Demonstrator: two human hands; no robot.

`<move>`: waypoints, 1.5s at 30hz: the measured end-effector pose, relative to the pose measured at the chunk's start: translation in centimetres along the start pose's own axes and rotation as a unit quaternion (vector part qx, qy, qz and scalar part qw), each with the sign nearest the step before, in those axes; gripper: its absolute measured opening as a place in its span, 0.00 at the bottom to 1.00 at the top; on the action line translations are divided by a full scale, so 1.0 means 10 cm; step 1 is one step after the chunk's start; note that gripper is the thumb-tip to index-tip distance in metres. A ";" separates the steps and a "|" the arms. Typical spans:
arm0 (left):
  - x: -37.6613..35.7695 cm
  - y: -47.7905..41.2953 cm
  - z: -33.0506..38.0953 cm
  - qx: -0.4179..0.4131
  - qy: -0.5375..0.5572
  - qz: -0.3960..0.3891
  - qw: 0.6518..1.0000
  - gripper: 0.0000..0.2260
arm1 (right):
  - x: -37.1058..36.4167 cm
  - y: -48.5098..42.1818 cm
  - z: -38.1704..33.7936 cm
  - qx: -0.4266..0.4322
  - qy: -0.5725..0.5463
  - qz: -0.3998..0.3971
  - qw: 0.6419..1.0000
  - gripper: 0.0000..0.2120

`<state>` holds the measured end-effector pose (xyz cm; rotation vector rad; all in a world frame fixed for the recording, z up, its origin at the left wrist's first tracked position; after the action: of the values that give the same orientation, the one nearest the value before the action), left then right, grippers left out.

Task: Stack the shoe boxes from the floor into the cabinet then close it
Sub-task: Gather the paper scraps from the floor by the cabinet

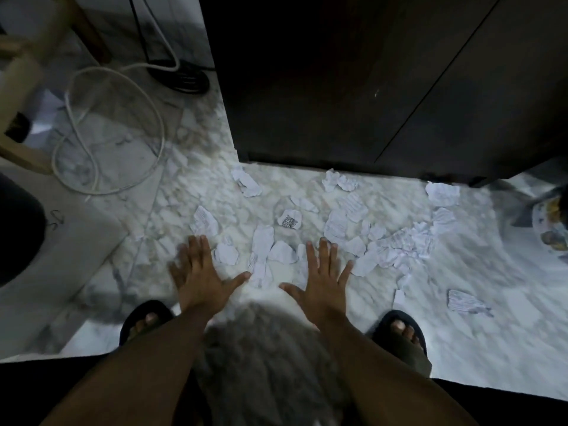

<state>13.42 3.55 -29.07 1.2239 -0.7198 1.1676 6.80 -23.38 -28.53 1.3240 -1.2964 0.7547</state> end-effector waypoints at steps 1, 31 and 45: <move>0.00 -0.11 0.06 -0.015 -0.015 -0.008 1.000 0.62 | 0.06 -0.12 0.11 -0.010 0.003 0.001 1.000 0.51; 0.20 -0.66 1.33 -0.435 -0.139 -0.011 0.890 0.58 | 0.85 -1.13 0.68 0.196 0.021 -0.057 0.979 0.66; -0.18 -0.67 1.90 -0.461 -0.098 -0.037 0.881 0.64 | 0.48 -1.26 0.33 0.233 0.002 -0.060 0.971 0.70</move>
<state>22.19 -14.69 -28.18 0.5380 -1.1870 0.4930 18.94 -29.97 -27.96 1.7552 -1.0571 1.0157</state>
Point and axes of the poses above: each hand's wrist, its own y-axis away from the middle knuckle, its own x-axis out of the back of the hand, z = x × y, the point moved 10 cm from there along -y, towards the middle knuckle, and after that the axes turned 1 degree about x, right-handed, at the moved point
